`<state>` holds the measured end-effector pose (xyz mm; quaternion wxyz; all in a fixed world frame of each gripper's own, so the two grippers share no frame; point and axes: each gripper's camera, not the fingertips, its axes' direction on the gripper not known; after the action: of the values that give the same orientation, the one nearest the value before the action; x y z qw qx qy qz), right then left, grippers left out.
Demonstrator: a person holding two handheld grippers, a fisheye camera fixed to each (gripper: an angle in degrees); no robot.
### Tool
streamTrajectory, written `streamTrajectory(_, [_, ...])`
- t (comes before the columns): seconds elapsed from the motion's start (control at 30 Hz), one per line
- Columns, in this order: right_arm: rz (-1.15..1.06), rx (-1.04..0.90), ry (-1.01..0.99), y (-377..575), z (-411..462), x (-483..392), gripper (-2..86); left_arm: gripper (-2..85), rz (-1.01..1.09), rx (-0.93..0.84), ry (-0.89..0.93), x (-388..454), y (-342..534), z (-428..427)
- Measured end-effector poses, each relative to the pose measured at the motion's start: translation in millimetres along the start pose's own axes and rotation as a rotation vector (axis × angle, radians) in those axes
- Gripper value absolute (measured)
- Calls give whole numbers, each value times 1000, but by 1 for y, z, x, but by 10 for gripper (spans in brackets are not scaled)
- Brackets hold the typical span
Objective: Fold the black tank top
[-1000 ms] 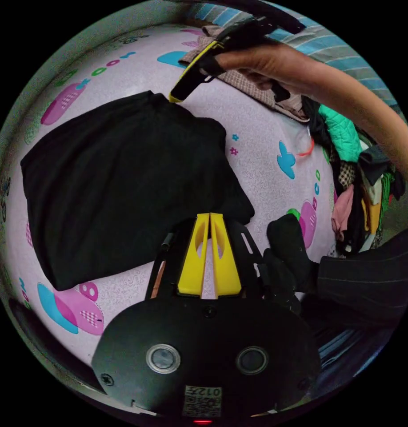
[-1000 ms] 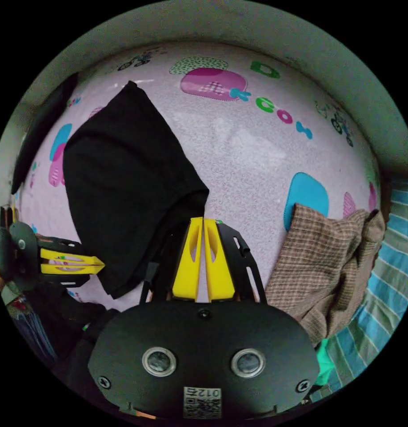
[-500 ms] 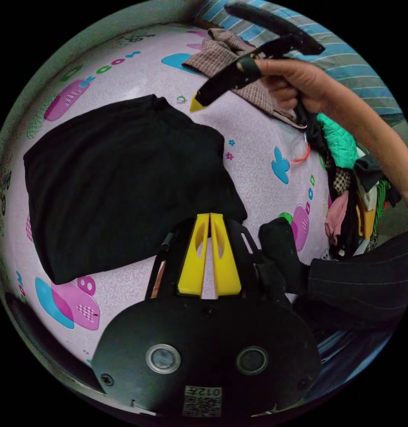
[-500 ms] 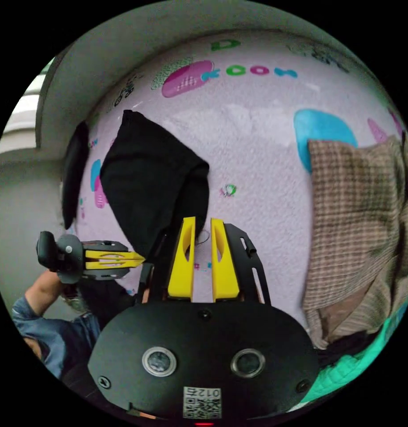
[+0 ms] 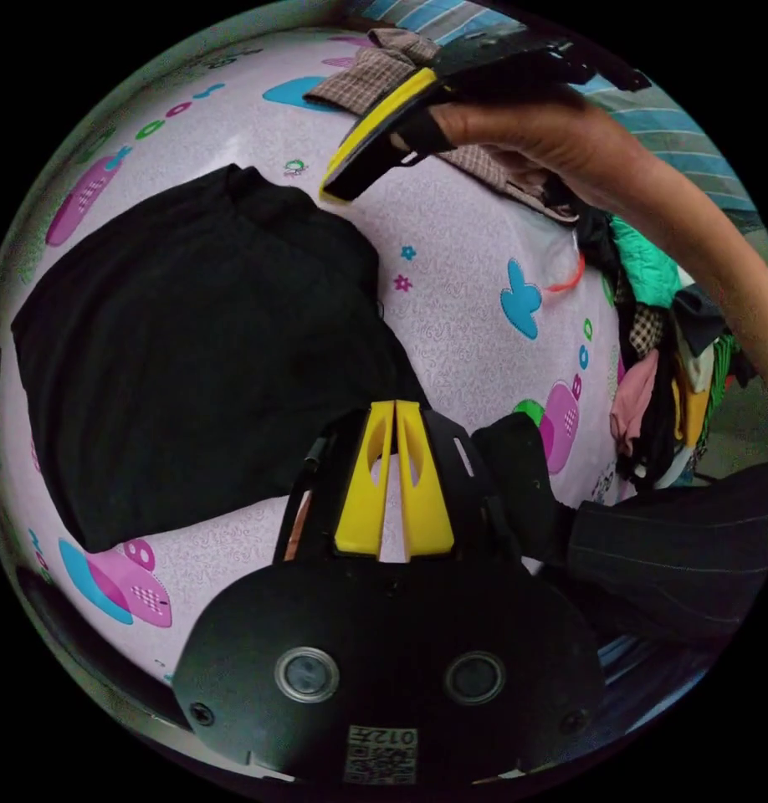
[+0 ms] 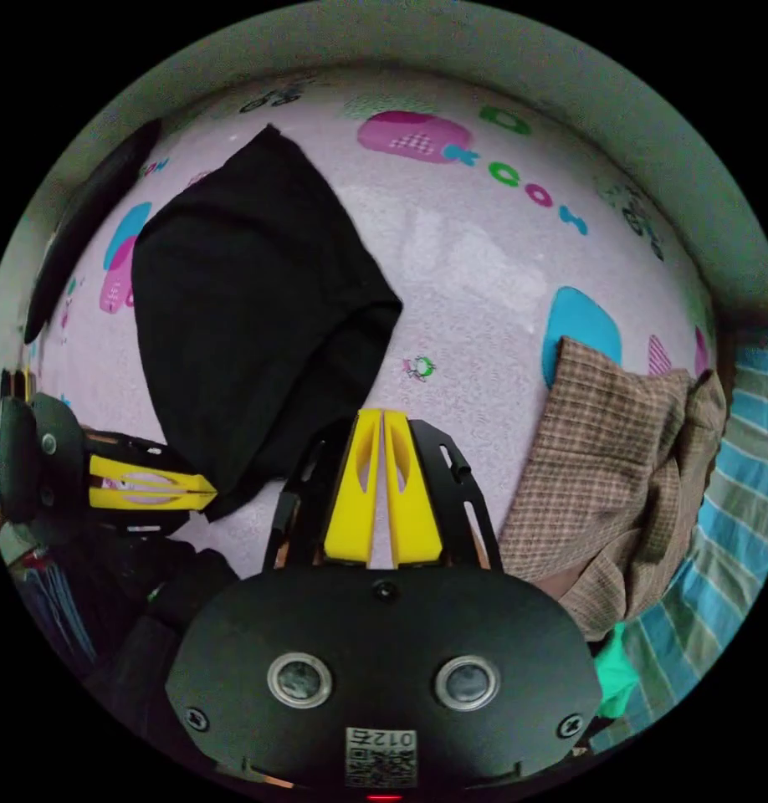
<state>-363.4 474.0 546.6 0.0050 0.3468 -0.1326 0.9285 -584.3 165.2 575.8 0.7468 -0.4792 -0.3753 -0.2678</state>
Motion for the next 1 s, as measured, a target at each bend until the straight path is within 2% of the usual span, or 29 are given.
streamTrajectory(0.1, [46,54,-130,11,-7,10,-8,9,25,53,44,2,6,-16])
streamTrajectory(0.17, [64,95,-266,19,-8,12,-9,9,9,109,28,0,7,-30])
streamTrajectory(0.27, [33,97,-344,21,3,2,-10,9,-38,162,-8,-9,0,-47])
streamTrajectory(0.43, [-51,12,-220,10,36,-14,-10,8,-67,65,-17,-15,-26,-29])
streamTrajectory(0.63, [-43,7,-231,2,51,-10,-10,7,-78,34,17,-11,-27,-29])
streamTrajectory(0.73, [13,74,-225,5,43,-7,-10,7,-55,64,12,-6,-16,-44])
streamTrajectory(0.87, [-31,117,-345,4,43,-21,-9,7,-37,150,-69,-7,18,-83])
streamTrajectory(1.0, [-128,38,-256,-6,71,-46,-10,7,-192,151,-155,-56,53,-101])
